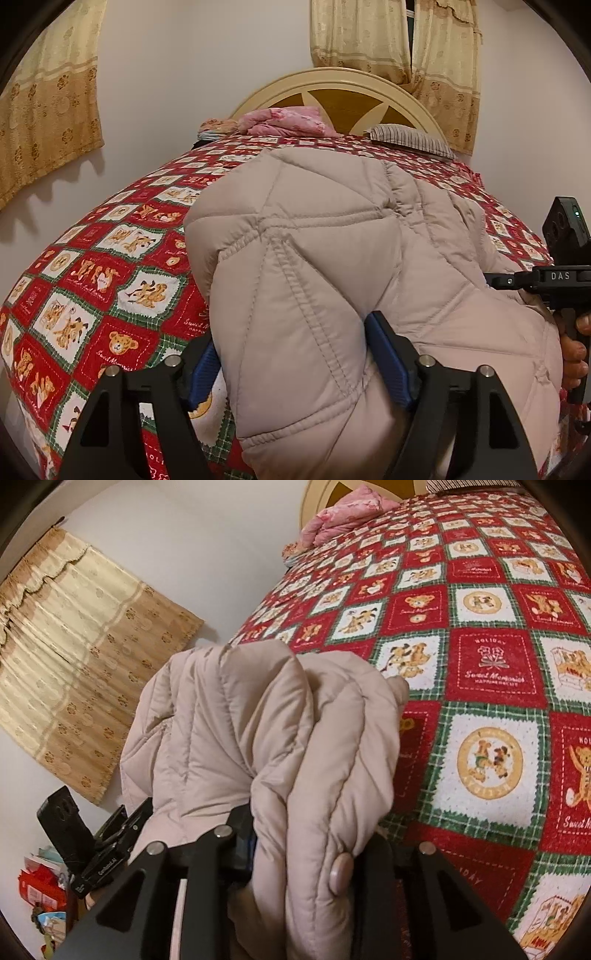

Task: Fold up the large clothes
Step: 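Lower the jacket bundle onto the quilt and release it from the right tool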

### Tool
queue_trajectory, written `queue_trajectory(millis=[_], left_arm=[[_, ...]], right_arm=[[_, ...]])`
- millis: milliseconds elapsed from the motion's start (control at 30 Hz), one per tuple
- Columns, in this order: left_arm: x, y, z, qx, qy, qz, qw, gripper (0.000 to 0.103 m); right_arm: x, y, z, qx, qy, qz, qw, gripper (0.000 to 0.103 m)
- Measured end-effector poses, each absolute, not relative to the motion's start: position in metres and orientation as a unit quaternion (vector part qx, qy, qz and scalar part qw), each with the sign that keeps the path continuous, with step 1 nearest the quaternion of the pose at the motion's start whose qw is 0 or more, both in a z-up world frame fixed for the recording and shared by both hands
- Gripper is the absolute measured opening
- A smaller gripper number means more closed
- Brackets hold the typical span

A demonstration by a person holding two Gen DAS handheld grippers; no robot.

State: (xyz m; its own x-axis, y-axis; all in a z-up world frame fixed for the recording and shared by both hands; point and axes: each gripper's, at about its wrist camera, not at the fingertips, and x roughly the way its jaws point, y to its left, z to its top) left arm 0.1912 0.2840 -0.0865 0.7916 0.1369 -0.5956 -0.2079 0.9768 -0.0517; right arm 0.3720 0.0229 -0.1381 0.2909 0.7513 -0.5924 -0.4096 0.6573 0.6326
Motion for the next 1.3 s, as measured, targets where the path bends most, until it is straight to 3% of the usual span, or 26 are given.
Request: queue_trajectory(millis=[567,933,1167,1300], left_arm=[[0.2,0.281,-0.108,-0.073,0.311,0.117,0.94,0.093],[0.199,0.277,-0.111,-0.071,0.307,0.139,0.939,0.097],[0.188,0.266,-0.084,-0.036,0.329,0.164,0.929,0.097],[0.154,0.248,-0.047,-0.009,0.288,0.164,0.943,0.097]], right_arm=[[0.373,0.013,-0.164,0.196,0.486,0.344,0.779,0.047],[0.371,0.02,-0.164,0.154,0.49,0.312,0.799,0.055],[0.358,0.021,-0.139,0.099,0.466,0.281,0.833,0.066],[0.327,0.011,-0.098,0.069,0.418,0.25,0.871,0.077]])
